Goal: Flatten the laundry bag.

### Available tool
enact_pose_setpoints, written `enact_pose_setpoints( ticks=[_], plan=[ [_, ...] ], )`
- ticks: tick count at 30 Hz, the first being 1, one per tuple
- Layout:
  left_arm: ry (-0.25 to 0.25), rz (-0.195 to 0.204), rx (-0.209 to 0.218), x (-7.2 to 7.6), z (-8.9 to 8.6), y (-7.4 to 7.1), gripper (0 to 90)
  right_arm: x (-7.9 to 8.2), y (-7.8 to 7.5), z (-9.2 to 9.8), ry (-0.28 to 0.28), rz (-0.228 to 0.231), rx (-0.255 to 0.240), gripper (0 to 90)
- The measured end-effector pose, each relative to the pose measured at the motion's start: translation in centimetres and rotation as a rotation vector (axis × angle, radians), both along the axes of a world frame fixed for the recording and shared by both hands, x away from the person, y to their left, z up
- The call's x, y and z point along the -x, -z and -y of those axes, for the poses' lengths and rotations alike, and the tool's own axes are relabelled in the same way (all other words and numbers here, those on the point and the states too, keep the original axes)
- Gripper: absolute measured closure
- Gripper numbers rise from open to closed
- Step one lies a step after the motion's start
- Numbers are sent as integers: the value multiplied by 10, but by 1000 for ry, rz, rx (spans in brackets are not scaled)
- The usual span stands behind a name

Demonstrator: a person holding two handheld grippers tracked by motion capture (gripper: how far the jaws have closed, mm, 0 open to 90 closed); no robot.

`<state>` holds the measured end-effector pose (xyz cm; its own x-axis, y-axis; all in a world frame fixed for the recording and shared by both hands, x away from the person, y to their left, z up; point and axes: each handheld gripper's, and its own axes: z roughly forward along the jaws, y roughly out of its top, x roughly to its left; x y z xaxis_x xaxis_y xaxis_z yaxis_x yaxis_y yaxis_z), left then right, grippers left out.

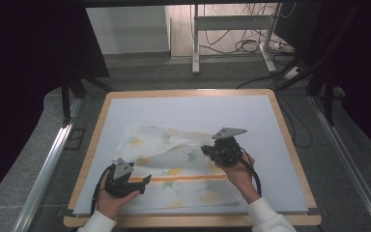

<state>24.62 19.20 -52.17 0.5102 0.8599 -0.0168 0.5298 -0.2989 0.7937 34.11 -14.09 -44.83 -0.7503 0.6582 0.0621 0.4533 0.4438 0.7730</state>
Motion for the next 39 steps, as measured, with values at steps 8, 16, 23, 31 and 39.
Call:
enact_pose_setpoints(
  ticks=[8,16,23,31,39],
  plan=[
    [0,-1,-4,0,-1,1,208,-10,0,5,27,-17,-28,881],
    [5,-2,0,0,-1,0,207,-18,2,10,42,-27,-49,880],
    [10,-4,-6,0,0,1,207,-23,2,14,62,-27,-58,880],
    [11,-8,-10,0,0,1,209,-34,6,21,82,-25,-52,879],
    [13,-7,-13,0,1,1,210,-42,10,23,108,-34,-49,879]
  ],
)
